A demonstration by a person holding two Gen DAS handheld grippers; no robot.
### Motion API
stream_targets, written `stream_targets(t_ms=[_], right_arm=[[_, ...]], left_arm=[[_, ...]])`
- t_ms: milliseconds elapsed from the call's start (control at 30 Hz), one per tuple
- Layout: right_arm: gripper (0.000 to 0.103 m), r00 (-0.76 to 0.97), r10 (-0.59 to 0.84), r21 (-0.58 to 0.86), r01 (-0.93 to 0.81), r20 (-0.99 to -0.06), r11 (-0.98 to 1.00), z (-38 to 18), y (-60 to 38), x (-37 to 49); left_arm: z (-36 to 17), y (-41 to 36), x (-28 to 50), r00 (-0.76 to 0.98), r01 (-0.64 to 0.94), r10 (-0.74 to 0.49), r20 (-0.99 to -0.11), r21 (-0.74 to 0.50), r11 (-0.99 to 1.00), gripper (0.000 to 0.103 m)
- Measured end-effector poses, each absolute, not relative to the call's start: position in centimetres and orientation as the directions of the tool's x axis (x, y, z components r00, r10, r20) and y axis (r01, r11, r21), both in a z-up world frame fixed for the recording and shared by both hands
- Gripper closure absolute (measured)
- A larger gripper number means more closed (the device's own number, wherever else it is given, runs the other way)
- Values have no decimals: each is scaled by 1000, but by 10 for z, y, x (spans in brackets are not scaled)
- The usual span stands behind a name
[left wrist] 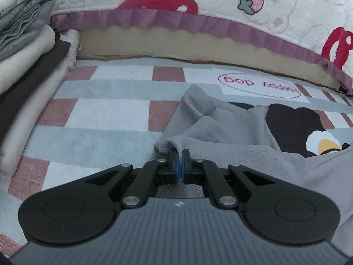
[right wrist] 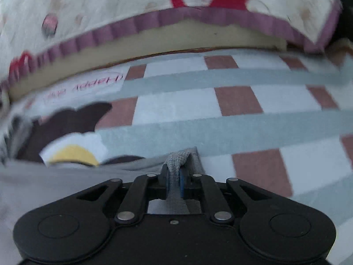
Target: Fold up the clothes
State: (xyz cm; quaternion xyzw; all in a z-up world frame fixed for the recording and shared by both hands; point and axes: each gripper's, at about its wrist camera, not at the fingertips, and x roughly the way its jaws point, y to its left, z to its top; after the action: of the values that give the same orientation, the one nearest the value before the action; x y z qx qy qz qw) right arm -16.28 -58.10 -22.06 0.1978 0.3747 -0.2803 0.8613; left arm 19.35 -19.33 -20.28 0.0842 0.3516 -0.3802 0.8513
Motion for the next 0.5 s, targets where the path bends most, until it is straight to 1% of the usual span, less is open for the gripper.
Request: stream_targets(t_ms=[133, 167, 200, 233, 300, 333, 367, 400, 433, 467, 500], right_arm=[[92, 603, -344, 113, 591, -719, 799, -210, -581, -165], [91, 606, -338, 115, 584, -720, 804, -209, -583, -164], [77, 588, -328, 102, 580, -740, 808, -212, -588, -160], [65, 564, -329, 83, 583, -758, 808, -214, -591, -157], [65, 484, -392, 5, 634, -782, 774, -216, -595, -152], [65, 453, -432, -32, 661, -780, 750, -214, -595, -149], [64, 448, -499, -56, 700, -742, 712, -204, -592, -148], [57, 439, -563, -76, 738, -700, 670, -195, -588, -146], [53, 436, -613, -86, 766, -659, 637, -187, -585, -143], [53, 466, -610, -72, 755, -641, 652, -181, -581, -134], [53, 515, -563, -54, 705, -647, 707, -176, -575, -117]], left_arm=[[-187, -189, 184, 484, 733, -641, -596, -123, 669, 101], [-186, -191, 183, 481, 737, -637, -602, -116, 666, 100], [-188, -193, 185, 472, 738, -626, -621, -111, 666, 100], [-191, -195, 187, 460, 737, -613, -643, -109, 667, 100], [-199, -196, 190, 441, 726, -593, -673, -121, 677, 100], [-202, -194, 192, 429, 720, -594, -680, -139, 680, 100], [-205, -193, 193, 418, 714, -595, -687, -157, 682, 100], [-207, -192, 194, 407, 708, -596, -692, -173, 685, 100], [-208, -192, 195, 399, 701, -597, -697, -188, 688, 100], [-209, -192, 196, 391, 695, -595, -703, -199, 691, 100], [-209, -193, 196, 383, 693, -592, -709, -203, 692, 100]])
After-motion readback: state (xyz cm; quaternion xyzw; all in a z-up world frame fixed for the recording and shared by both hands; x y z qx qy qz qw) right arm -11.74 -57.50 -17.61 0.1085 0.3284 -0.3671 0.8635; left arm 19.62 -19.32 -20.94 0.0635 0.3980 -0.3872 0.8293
